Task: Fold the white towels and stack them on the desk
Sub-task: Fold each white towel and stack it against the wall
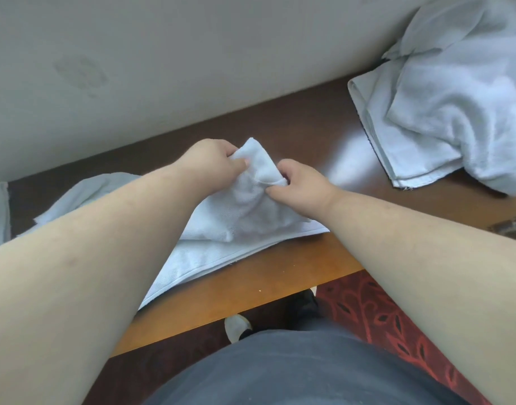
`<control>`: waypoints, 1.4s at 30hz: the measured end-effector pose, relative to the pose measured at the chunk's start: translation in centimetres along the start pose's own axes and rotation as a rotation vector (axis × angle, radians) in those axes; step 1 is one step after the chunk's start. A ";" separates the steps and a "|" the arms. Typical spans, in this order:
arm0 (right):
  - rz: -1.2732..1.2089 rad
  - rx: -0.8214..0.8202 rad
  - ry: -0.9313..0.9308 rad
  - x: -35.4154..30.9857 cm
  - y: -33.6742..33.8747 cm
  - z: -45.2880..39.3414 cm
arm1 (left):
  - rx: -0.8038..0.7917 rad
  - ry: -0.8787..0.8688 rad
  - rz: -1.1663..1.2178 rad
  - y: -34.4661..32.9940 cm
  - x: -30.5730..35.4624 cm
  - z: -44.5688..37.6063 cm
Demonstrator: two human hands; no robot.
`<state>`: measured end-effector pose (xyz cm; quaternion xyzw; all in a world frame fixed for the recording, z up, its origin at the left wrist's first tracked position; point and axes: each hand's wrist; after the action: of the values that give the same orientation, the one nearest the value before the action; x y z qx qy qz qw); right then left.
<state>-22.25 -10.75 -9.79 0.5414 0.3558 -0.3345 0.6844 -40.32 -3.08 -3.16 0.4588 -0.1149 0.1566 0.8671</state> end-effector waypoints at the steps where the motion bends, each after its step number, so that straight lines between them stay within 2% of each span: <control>1: -0.040 0.009 -0.016 0.1 0.2 0.1 | -0.007 -0.027 0.038 0.2 0.2 0.1; 5: -0.213 -0.062 -0.103 0.5 1.2 0.1 | -0.022 -0.161 0.072 0.6 0.4 0.9; 9: 0.121 -0.319 -0.036 1.7 1.9 0.1 | 0.044 -0.130 0.224 1.1 0.6 0.9; 11: 0.203 -0.344 -0.021 2.3 2.1 0.2 | 0.094 -0.099 0.254 1.5 1.0 0.2; 17: 0.210 -0.289 -0.078 3.8 3.2 0.2 | 0.226 -0.114 0.190 3.0 3.3 -4.7; 21: -0.211 -0.157 -0.235 4.9 3.1 0.8 | 0.404 -0.169 -0.090 2.3 5.4 -9.5; 22: -0.276 -0.134 -0.268 5.4 2.9 1.0 | 0.409 -0.163 -0.111 1.9 6.2 -10.5; 25: -0.321 -0.036 -0.337 6.8 2.3 1.8 | 0.294 -0.105 -0.077 0.4 8.5 -13.1; 27: -0.238 0.035 -0.371 7.7 2.5 2.1 | 0.243 -0.084 -0.086 -0.9 9.6 -14.6; 30: -0.044 0.057 -0.370 8.9 2.4 2.7 | 0.209 -0.084 -0.111 -3.2 10.5 -16.3; 34: -0.024 0.142 -0.374 9.4 1.6 3.5 | 0.095 -0.097 -0.135 -6.5 10.1 -16.8; 38: 0.150 0.201 -0.393 8.7 0.7 4.7 | 0.215 -0.147 -0.129 -8.3 8.9 -16.1; 40: 0.244 0.177 -0.413 8.3 0.2 5.6 | 0.220 -0.099 -0.114 -8.9 9.3 -16.3; 42: 0.301 0.127 -0.431 7.9 -0.4 6.4 | 0.196 -0.068 -0.215 -9.4 10.0 -16.6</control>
<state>-17.68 -17.64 -15.73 0.5465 0.0957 -0.3581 0.7510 -26.58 7.45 -16.01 0.5559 -0.0785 0.0578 0.8255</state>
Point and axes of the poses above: each hand's wrist, its own z-axis away from the middle knuckle, its own y-axis out of the back of the hand, x = y × z, and after that the axes turned 14 degrees about y, right-handed
